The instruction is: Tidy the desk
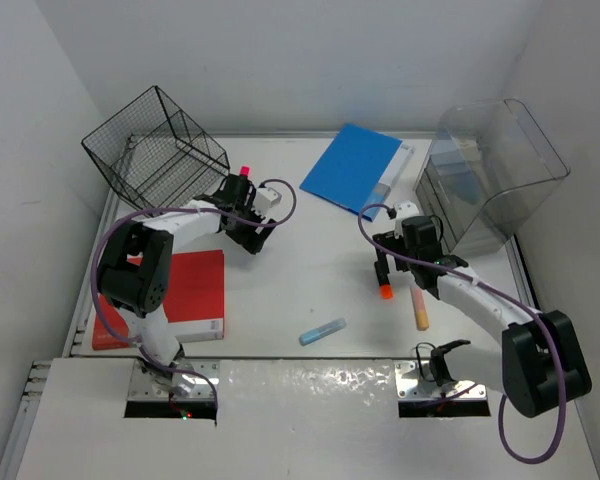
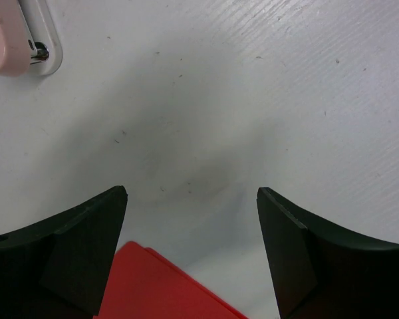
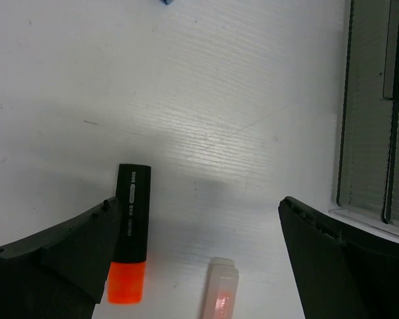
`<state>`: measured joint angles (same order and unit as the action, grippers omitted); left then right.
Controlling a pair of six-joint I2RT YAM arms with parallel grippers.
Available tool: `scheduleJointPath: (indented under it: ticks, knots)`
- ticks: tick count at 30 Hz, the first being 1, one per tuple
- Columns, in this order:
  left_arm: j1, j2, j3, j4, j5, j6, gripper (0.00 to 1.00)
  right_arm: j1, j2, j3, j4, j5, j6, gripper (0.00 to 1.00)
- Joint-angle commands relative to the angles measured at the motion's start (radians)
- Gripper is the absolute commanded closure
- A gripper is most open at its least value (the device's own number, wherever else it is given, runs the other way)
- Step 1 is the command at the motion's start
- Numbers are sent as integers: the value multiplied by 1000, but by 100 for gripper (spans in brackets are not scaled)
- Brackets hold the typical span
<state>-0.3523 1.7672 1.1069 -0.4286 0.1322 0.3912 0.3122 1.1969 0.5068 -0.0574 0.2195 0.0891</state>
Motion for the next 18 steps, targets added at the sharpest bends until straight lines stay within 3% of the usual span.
scheduleJointPath:
  ticks: [1, 9, 14, 16, 17, 18]
  knots:
    - [-2, -44, 2, 30, 3, 9, 22, 10, -43, 15, 25, -29, -17, 1]
    - [-2, -81, 1, 21, 17, 28, 22, 8, -33, 158, 51, -106, -35, 1]
    - [-2, -100, -16, 39, -5, 29, 22, 10, 7, 259, 125, -226, -164, 1]
    - [-2, -104, -16, 39, -23, 26, 22, 16, 38, 298, 133, -169, -239, 9]
    - [-1, -106, -18, 39, -26, 25, 22, 39, 58, 333, 120, -29, -277, 24]
    - [-1, -106, -18, 37, -34, 25, 22, 57, 81, 354, 105, 66, -352, 33]
